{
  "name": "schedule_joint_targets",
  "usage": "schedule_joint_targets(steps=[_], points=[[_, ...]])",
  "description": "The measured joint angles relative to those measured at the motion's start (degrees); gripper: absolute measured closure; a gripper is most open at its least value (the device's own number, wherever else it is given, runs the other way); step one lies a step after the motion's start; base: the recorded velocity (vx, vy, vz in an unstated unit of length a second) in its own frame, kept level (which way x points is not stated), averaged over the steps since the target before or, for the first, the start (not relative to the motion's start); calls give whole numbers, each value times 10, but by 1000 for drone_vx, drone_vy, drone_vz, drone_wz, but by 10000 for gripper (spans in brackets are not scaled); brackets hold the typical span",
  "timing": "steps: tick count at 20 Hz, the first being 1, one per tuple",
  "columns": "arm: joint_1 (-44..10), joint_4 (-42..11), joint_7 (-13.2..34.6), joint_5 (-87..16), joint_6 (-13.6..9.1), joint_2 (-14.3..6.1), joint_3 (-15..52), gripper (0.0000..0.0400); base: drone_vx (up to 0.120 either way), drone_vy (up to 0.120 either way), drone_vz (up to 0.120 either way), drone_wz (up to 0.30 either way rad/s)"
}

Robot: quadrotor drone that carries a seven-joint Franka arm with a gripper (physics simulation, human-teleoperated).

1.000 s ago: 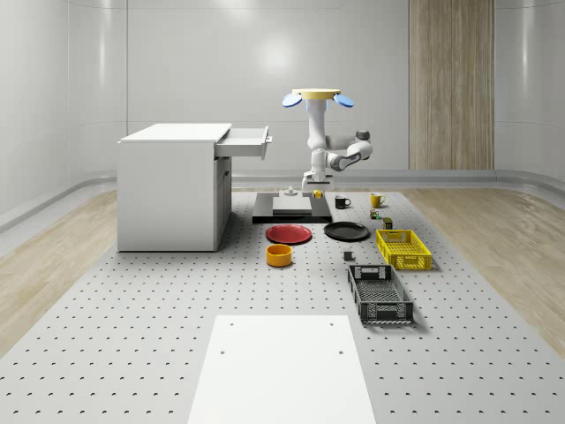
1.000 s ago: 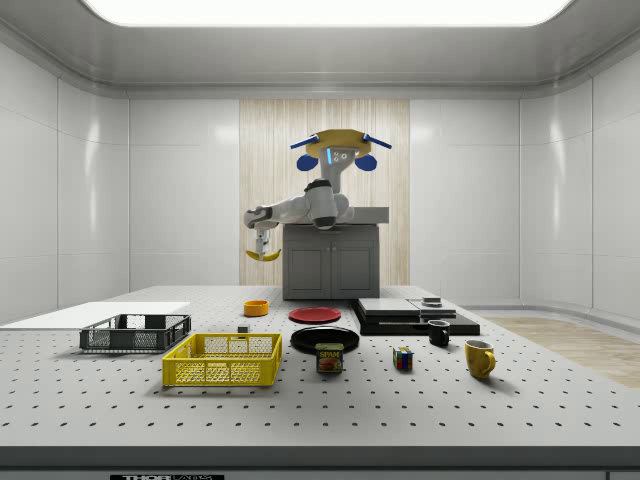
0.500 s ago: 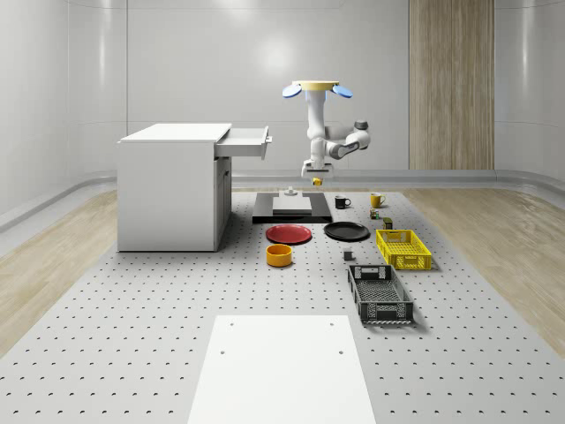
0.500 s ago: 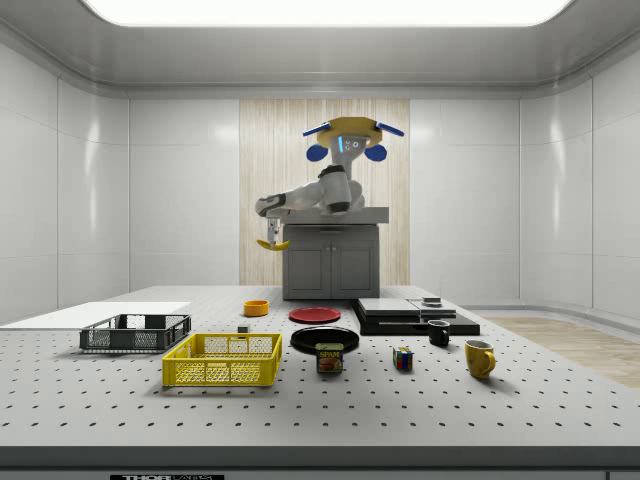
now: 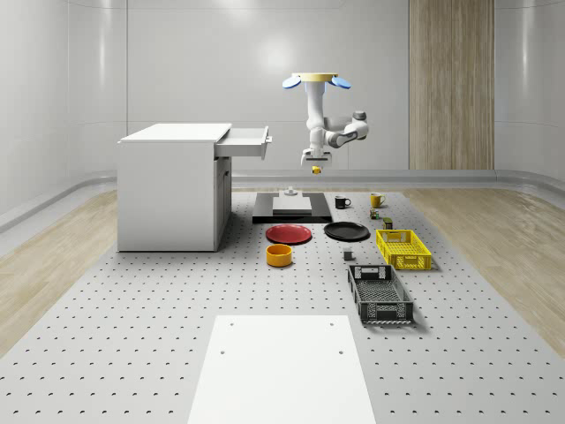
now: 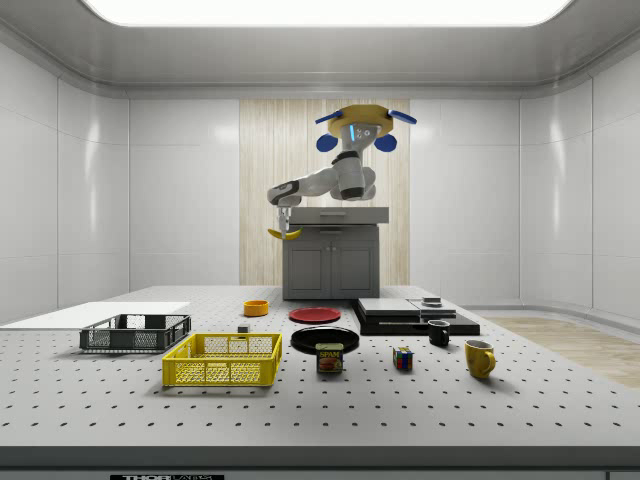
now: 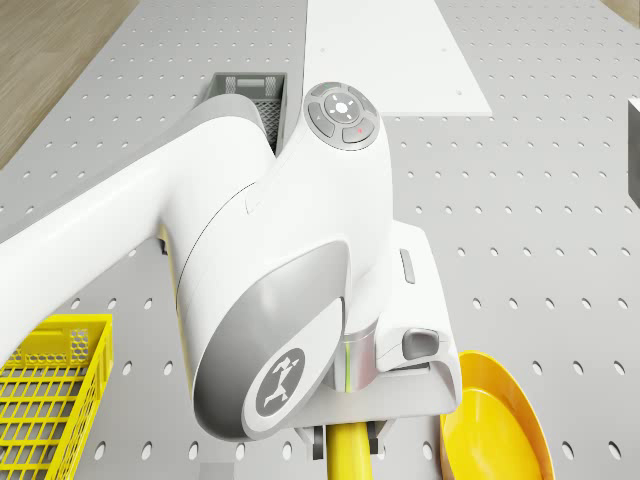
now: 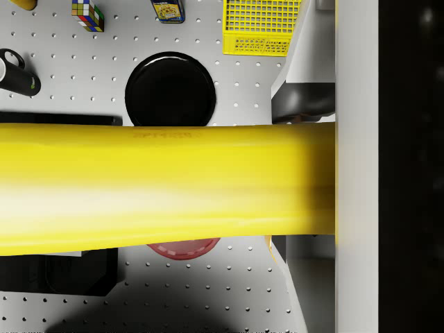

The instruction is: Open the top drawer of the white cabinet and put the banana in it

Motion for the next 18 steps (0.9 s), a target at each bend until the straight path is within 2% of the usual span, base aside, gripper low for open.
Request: schedule_joint_targets(steps=[18], points=[[0,0,0,0,0,0,0,210,-120,0,120,0]])
